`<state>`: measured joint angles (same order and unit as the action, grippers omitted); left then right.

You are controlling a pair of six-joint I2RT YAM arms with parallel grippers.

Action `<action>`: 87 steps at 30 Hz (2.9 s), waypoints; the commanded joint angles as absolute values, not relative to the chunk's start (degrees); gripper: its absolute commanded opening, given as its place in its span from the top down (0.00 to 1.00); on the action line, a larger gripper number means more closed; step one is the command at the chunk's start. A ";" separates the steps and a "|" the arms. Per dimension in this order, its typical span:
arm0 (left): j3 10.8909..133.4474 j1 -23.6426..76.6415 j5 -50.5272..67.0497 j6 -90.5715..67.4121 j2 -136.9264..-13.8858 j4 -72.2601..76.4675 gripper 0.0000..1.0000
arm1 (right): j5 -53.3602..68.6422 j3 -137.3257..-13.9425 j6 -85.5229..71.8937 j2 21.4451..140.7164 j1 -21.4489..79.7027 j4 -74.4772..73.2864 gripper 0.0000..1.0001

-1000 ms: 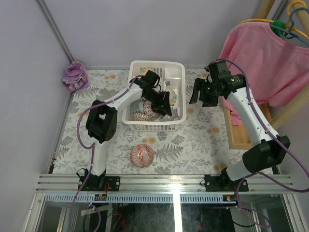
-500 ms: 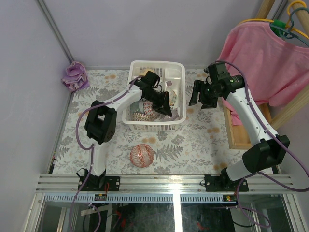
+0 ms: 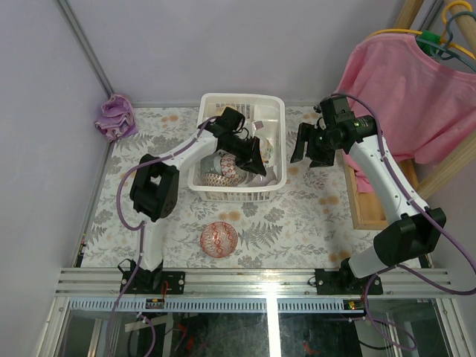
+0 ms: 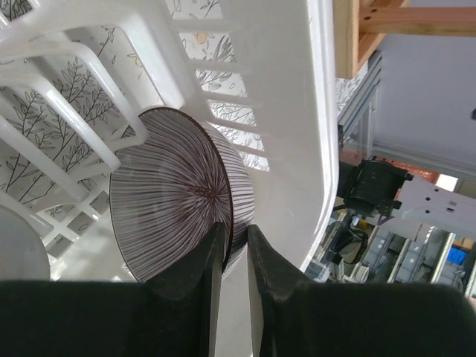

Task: Load the bowls into the dish rack
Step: Adjust the bowl in the dish rack.

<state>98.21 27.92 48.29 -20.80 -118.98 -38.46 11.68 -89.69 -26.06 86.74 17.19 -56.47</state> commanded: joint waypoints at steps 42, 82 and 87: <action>108.80 25.56 37.37 -28.61 -113.74 -54.22 0.73 | 15.03 -89.86 -26.63 87.28 16.81 -56.69 0.26; 122.07 42.50 17.88 -24.65 -125.41 -68.82 0.51 | 16.00 -86.99 -26.00 82.35 15.33 -57.44 0.20; 121.72 43.71 14.32 -24.44 -126.54 -69.22 0.51 | 16.21 -87.07 -25.99 82.44 15.28 -57.30 0.20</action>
<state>122.13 41.82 17.41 -24.16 -124.22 -65.56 14.31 -86.87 -26.39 84.09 15.68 -56.49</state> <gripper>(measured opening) 0.490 0.797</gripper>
